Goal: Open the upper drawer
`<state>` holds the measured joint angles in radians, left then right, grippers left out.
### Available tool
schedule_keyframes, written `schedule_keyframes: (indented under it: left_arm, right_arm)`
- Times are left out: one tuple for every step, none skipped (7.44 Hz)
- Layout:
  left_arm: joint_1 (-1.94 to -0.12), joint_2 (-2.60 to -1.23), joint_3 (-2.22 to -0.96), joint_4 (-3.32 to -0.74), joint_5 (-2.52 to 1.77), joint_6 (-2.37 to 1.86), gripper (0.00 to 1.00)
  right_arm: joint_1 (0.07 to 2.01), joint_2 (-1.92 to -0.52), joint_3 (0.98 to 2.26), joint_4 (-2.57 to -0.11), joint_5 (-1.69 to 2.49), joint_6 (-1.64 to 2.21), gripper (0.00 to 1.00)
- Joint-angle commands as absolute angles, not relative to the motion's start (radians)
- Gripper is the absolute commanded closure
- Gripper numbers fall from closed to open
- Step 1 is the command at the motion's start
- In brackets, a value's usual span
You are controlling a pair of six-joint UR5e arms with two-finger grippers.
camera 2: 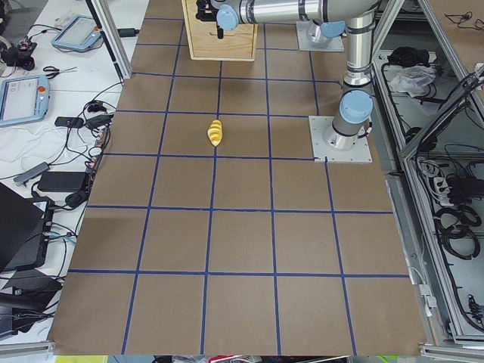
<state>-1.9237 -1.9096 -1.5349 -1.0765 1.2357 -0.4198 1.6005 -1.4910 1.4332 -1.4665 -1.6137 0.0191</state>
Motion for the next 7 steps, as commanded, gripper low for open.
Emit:
schedule_keyframes:
  left_arm:
    - [-1.89, -1.893, -1.529, -1.106, 1.305, -0.344, 0.0]
    - [-1.87, -1.885, -1.537, -1.114, 1.307, -0.342, 0.0]
    - [-1.868, -1.885, -1.543, -1.118, 1.308, -0.331, 0.0]
    - [-1.849, -1.878, -1.546, -1.12, 1.31, -0.31, 0.0]
    - [-1.809, -1.862, -1.548, -1.152, 1.307, -0.289, 0.0]
    - [-1.784, -1.853, -1.549, -1.158, 1.307, -0.266, 0.0]
    - [-1.77, -1.853, -1.549, -1.167, 1.308, -0.249, 0.0]
  right_arm:
    - [1.601, -1.491, 1.433, -1.466, -1.614, 0.018, 0.0]
    - [1.601, -1.491, 1.433, -1.466, -1.614, 0.02, 0.0]
    - [1.601, -1.491, 1.433, -1.466, -1.614, 0.02, 0.0]
    - [1.601, -1.491, 1.433, -1.466, -1.614, 0.018, 0.0]
    - [1.601, -1.491, 1.433, -1.466, -1.614, 0.02, 0.0]
    - [1.601, -1.491, 1.433, -1.466, -1.614, 0.018, 0.0]
    - [1.601, -1.491, 1.433, -1.466, -1.614, 0.02, 0.0]
